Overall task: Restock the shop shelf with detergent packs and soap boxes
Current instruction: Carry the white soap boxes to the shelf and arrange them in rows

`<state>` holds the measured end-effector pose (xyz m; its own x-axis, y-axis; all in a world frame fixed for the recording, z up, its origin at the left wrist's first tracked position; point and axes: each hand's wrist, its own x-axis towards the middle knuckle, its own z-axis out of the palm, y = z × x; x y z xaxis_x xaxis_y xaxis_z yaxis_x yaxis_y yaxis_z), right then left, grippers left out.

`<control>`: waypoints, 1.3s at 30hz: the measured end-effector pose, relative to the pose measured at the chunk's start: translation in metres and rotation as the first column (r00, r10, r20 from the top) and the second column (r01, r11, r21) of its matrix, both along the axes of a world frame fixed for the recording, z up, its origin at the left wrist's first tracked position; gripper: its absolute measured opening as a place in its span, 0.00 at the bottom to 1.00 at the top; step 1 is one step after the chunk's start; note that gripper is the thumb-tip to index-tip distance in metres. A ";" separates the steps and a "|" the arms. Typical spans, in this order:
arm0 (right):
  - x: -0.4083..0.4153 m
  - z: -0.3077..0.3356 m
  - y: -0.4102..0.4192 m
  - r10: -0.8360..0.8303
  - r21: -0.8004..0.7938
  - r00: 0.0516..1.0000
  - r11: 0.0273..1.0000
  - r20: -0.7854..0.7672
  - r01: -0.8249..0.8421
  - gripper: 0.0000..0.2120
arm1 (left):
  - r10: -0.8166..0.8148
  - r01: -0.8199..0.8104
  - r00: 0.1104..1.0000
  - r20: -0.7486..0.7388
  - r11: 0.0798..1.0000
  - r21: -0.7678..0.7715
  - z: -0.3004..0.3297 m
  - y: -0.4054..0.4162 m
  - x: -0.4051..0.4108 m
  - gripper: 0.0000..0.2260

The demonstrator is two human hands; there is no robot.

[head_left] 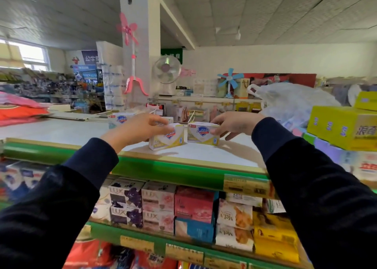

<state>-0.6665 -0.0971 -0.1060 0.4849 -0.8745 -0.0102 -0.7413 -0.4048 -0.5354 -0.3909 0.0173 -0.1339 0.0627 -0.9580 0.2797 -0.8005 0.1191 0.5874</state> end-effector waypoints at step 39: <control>0.267 -0.029 0.471 0.880 -0.100 0.191 0.258 0.434 -0.961 0.16 | 0.966 -0.969 0.182 -0.181 0.145 -0.201 -0.019 0.653 -0.035 0.17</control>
<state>-0.4000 0.3743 -0.1352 0.9350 0.2056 0.2890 0.3547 -0.5436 -0.7607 -0.4259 0.6705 -0.1531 0.8924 -0.0185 0.4508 -0.3599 -0.6317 0.6866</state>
